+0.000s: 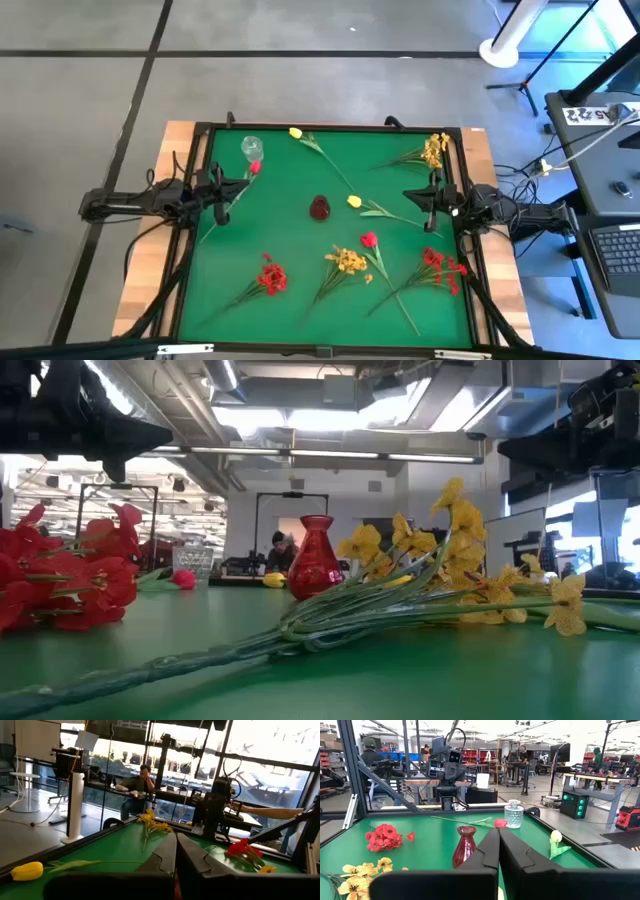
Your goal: Sort flowers into vase by color
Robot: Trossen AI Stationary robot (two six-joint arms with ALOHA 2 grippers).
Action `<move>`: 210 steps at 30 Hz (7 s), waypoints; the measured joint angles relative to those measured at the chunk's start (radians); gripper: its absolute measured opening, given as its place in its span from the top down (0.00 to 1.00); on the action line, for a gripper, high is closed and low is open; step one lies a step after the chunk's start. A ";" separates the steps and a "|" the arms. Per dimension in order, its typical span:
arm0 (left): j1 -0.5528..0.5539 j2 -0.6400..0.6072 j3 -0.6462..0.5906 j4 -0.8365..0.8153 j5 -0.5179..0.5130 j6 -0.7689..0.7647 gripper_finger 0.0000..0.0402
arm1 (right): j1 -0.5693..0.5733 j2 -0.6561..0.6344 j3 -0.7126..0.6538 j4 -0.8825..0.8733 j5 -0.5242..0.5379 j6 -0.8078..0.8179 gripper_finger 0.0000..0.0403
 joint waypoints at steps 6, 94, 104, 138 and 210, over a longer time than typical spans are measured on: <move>0.000 0.000 0.000 0.000 0.000 0.000 1.00 | 0.000 0.000 0.000 0.000 0.000 0.000 0.99; 0.000 0.000 0.000 0.000 0.000 0.000 1.00 | 0.000 0.000 0.000 0.050 0.000 0.000 0.99; 0.000 0.000 0.000 0.000 0.000 0.000 1.00 | 0.000 0.000 0.002 0.276 -0.001 0.188 0.99; 0.000 0.000 0.000 0.000 0.000 0.000 1.00 | -0.113 1.149 1.008 -1.125 0.032 0.420 0.88; 0.000 0.000 0.000 0.000 0.001 0.000 1.00 | -0.144 1.253 0.674 0.813 -0.246 0.099 1.00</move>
